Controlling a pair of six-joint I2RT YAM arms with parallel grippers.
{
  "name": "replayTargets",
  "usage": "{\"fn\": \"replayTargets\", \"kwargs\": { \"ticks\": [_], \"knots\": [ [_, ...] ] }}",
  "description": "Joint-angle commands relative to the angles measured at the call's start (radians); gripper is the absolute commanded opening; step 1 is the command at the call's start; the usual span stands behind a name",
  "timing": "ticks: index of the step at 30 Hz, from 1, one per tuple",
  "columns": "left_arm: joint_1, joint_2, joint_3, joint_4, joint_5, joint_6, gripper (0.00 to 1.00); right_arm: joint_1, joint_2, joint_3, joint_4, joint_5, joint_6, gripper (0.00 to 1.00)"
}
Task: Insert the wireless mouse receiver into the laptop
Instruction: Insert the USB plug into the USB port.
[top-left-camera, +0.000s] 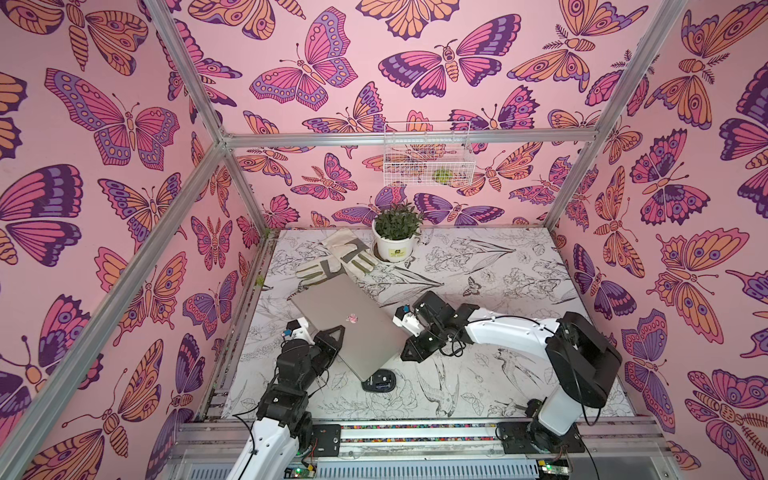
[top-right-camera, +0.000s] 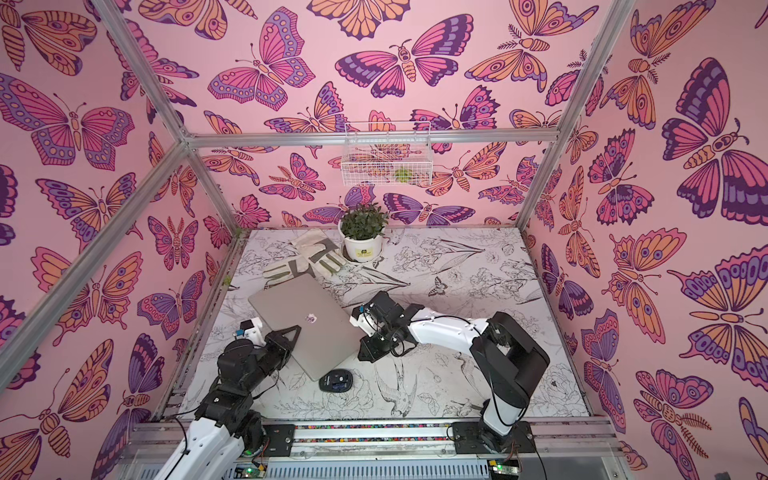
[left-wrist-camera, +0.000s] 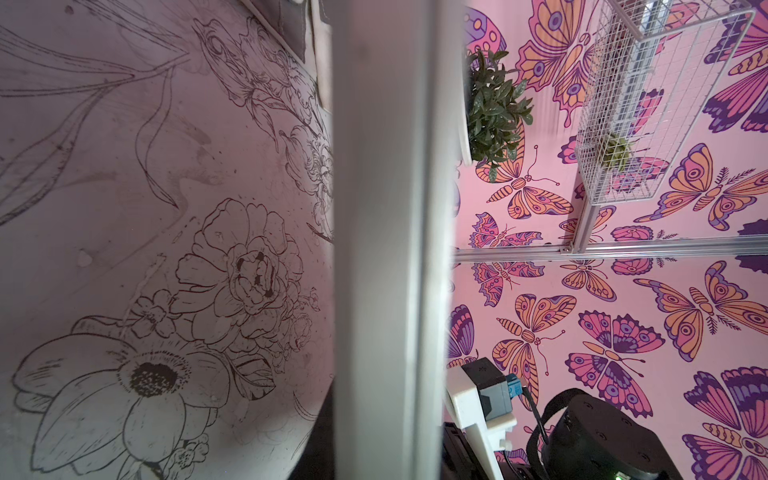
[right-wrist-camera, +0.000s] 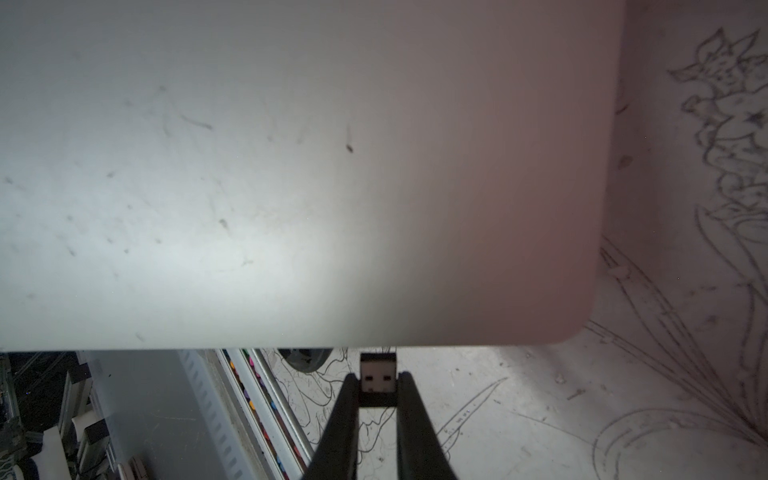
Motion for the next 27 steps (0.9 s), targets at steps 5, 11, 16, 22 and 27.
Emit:
{"fn": "replayTargets", "kwargs": {
  "ticks": [5, 11, 16, 22, 27],
  "knots": [
    [-0.003, -0.029, 0.060, 0.162, 0.018, 0.012, 0.00, -0.012, -0.005, 0.006, 0.019, 0.014, 0.006, 0.04],
    [-0.003, -0.026, 0.063, 0.161, 0.025, 0.012, 0.00, -0.013, 0.012, 0.017, 0.030, 0.005, 0.007, 0.04],
    [-0.003, -0.026, 0.065, 0.161, 0.030, 0.012, 0.00, -0.013, 0.023, 0.021, 0.036, 0.005, 0.003, 0.04],
    [-0.003, -0.020, 0.069, 0.161, 0.030, 0.014, 0.00, -0.025, 0.023, 0.004, 0.048, 0.002, 0.003, 0.04],
    [-0.003, -0.019, 0.067, 0.161, 0.034, 0.014, 0.00, -0.034, 0.018, 0.002, 0.059, -0.001, 0.008, 0.04]
  ]
}}
